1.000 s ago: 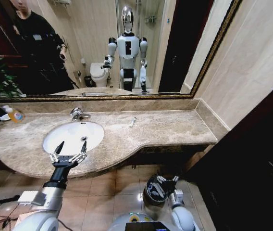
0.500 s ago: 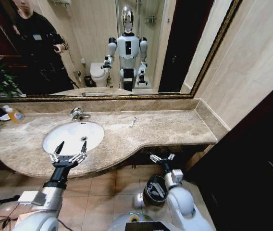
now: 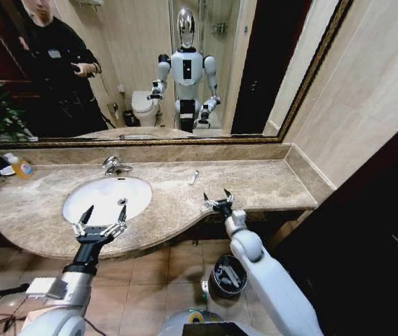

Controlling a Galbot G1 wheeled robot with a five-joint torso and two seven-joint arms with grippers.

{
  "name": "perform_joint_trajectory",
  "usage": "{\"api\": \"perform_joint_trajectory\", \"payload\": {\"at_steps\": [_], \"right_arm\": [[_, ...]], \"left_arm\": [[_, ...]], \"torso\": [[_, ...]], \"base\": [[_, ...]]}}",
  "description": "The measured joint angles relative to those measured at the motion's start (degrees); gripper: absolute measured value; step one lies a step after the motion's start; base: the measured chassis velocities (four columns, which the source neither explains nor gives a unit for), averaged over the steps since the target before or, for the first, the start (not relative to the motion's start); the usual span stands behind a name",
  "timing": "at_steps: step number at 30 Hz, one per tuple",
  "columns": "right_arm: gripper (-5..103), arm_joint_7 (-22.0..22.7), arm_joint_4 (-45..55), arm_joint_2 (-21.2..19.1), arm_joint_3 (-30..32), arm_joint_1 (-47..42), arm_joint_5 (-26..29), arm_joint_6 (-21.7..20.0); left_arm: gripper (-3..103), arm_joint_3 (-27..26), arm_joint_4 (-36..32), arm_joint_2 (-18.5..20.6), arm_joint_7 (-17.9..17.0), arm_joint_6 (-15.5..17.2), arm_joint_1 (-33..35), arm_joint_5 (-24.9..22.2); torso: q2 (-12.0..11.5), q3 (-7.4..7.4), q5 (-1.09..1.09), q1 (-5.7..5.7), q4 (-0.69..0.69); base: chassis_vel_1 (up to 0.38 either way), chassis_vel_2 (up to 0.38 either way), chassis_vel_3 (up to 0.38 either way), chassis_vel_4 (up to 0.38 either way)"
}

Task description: Pick up the trash from the sink and place it in the trash bin.

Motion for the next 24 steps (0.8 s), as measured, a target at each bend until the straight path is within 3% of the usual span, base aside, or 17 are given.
{"api": "perform_joint_trajectory", "payload": {"at_steps": [10, 13, 16, 24], "right_arm": [[100, 1.2, -10.7, 4.0, -4.2, 13.1, 3.0, -2.5], [100, 3.7, -14.2, 5.9, -5.4, 16.3, 3.1, -4.4], [100, 9.4, -18.8, 8.9, -7.3, 19.6, 4.2, -7.6], [100, 14.4, -24.9, 13.4, -7.4, 22.2, 6.3, -7.7]], "left_arm": [[100, 0.0, 0.0, 0.0, 0.0, 0.0, 0.0, 0.0], [100, 0.0, 0.0, 0.0, 0.0, 0.0, 0.0, 0.0], [100, 0.0, 0.0, 0.0, 0.0, 0.0, 0.0, 0.0], [100, 0.0, 0.0, 0.0, 0.0, 0.0, 0.0, 0.0]], "torso": [[0.0, -0.01, -0.01, 0.0, 0.0], [0.0, 0.0, 0.0, 0.0, 0.0], [0.0, 0.0, -0.01, 0.0, 0.0], [0.0, -0.01, -0.01, 0.0, 0.01]], "base": [[0.0, 0.0, 0.0, 0.0], [0.0, 0.0, 0.0, 0.0], [0.0, 0.0, 0.0, 0.0], [0.0, 0.0, 0.0, 0.0]]}}
